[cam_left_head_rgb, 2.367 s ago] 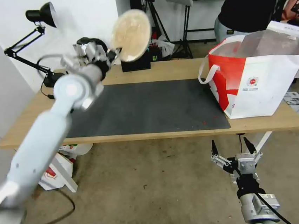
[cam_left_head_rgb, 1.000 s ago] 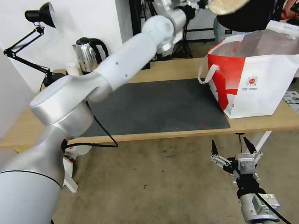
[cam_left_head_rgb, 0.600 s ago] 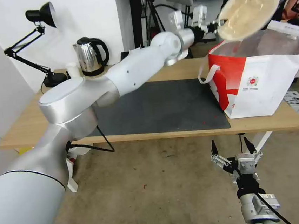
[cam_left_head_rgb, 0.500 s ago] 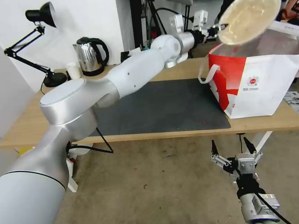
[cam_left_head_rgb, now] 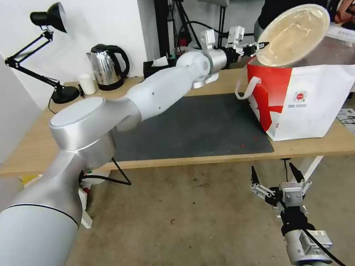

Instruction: Pick up the trash from the table and place it into the takeout bag.

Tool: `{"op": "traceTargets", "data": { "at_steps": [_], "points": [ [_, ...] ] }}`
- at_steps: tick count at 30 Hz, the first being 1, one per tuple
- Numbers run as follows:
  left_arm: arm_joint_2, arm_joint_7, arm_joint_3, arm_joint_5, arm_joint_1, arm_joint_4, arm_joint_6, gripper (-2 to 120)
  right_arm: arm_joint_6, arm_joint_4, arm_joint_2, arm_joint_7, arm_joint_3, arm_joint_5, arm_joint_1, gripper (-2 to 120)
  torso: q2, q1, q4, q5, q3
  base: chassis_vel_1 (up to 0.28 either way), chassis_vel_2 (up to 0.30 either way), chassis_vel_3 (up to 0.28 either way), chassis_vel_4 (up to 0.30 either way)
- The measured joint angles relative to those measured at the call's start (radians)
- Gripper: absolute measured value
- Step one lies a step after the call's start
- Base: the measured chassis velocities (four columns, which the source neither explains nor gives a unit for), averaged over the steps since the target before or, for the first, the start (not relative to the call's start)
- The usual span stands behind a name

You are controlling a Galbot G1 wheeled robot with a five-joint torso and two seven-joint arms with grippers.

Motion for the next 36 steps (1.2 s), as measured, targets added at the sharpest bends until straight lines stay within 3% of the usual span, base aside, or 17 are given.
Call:
{"op": "traceTargets", "data": {
  "at_steps": [21, 36],
  "points": [
    [0.001, 0.033, -0.002, 0.05, 0.038, 0.019, 0.017, 1, 0.0, 0.0, 0.0, 0.0, 0.0, 0.0, 0.0, 100, 0.0, 0.0, 0.0, 0.0, 0.0, 0.0, 0.0, 0.0, 0.0],
    [0.001, 0.128, 0.002, 0.091, 0.052, 0.037, 0.052, 1, 0.0, 0.0, 0.0, 0.0, 0.0, 0.0, 0.0, 100, 0.0, 0.0, -0.0001, 0.0, 0.0, 0.0, 0.0, 0.0, 0.0]
  ]
}}
